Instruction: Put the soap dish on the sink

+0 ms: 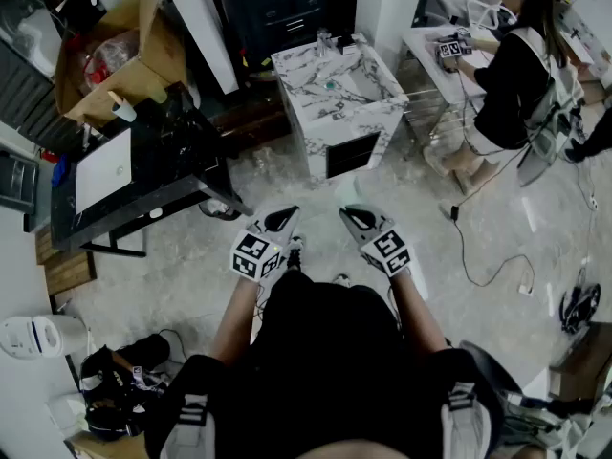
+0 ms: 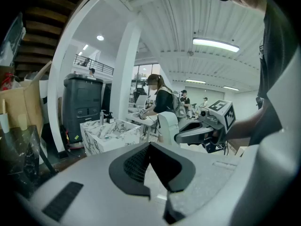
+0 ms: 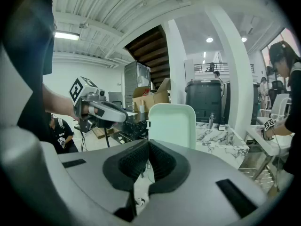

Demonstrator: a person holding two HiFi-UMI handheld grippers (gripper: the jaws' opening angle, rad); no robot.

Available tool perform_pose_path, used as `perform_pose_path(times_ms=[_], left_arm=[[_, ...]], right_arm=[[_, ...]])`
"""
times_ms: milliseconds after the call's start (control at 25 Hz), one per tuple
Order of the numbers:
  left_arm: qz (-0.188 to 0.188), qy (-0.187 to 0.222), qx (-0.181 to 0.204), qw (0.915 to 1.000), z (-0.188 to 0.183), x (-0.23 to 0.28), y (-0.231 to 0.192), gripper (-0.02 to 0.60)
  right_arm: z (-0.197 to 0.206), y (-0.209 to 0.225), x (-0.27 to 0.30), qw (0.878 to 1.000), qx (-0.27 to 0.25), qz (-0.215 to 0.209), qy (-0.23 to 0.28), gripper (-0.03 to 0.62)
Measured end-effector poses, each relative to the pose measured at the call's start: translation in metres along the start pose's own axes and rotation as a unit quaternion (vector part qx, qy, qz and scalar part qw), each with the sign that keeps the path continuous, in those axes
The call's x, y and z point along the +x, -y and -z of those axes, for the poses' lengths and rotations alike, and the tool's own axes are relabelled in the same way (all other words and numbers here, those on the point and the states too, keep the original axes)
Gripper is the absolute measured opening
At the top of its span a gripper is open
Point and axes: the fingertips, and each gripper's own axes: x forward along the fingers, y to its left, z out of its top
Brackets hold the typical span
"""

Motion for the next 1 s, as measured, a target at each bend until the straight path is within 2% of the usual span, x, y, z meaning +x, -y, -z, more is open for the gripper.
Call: perform_pose_path(times_ms=[280,1000], left_arm=[[0.003,-0.002,-0.005,1.0000,0.006,0.011,-0.008,-0.002],[0.008,-0.008,-0.020,0.9997,0.002,0.030,-0.055,-0.002]], right_arm=[[0.006,0.011,0.012,1.000,-0.013,-0.002,-0.002,-0.002],[-0.002,0.036,0.052,1.000,-0.001,-0.002,-0.021,-0.002]])
